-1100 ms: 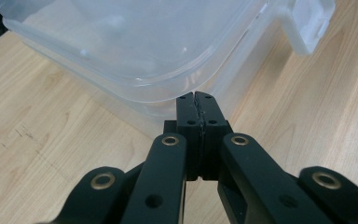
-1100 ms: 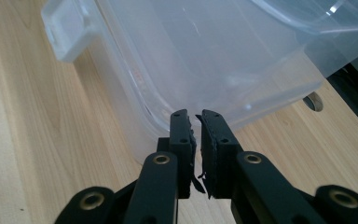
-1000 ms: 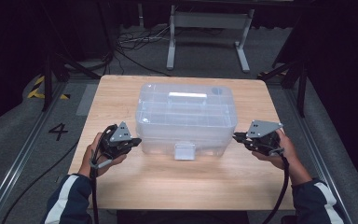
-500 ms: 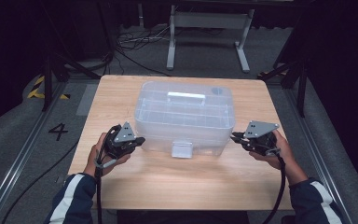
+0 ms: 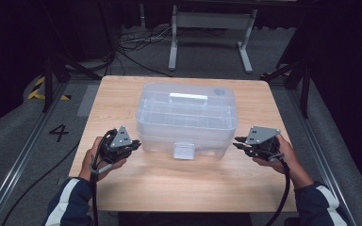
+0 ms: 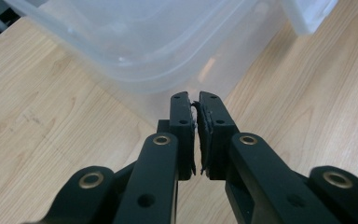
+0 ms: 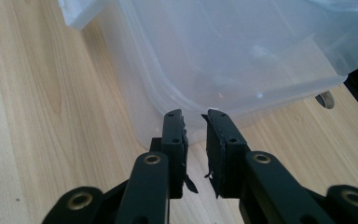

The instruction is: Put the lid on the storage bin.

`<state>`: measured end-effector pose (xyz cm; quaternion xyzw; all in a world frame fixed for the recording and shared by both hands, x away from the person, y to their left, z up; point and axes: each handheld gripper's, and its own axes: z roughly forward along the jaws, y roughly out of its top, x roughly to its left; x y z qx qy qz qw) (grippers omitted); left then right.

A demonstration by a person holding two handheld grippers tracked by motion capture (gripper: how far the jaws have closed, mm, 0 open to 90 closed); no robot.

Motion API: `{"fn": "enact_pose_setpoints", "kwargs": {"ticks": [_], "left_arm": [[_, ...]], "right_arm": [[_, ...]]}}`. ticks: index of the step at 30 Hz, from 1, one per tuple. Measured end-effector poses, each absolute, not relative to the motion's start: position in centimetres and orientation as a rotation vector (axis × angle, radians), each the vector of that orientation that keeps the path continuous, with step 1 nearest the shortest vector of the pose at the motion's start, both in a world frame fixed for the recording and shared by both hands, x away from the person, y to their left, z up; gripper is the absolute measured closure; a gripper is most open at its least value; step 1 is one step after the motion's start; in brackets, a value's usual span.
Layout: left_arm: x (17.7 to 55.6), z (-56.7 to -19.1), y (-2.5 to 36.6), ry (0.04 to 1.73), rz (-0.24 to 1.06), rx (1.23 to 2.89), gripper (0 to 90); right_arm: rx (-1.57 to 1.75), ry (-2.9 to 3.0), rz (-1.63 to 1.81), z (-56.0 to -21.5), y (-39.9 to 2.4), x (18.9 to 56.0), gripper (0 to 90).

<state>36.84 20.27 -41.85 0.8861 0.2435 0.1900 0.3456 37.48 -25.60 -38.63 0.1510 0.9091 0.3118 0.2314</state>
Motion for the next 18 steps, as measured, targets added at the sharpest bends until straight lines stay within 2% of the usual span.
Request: {"fn": "enact_pose_setpoints", "kwargs": {"ticks": [10,18], "left_arm": [[35.8,-43.5,21.6,0.621,0.516,2.369,81.2],[35.6,-43.9,22.4,0.630,0.523,2.387,74.3]], "right_arm": [[0.438,2.494,0.793,-39.3,-26.9,36.9,70.5],[0.489,2.487,0.778,-40.0,-28.6,36.5,56.9]]}}
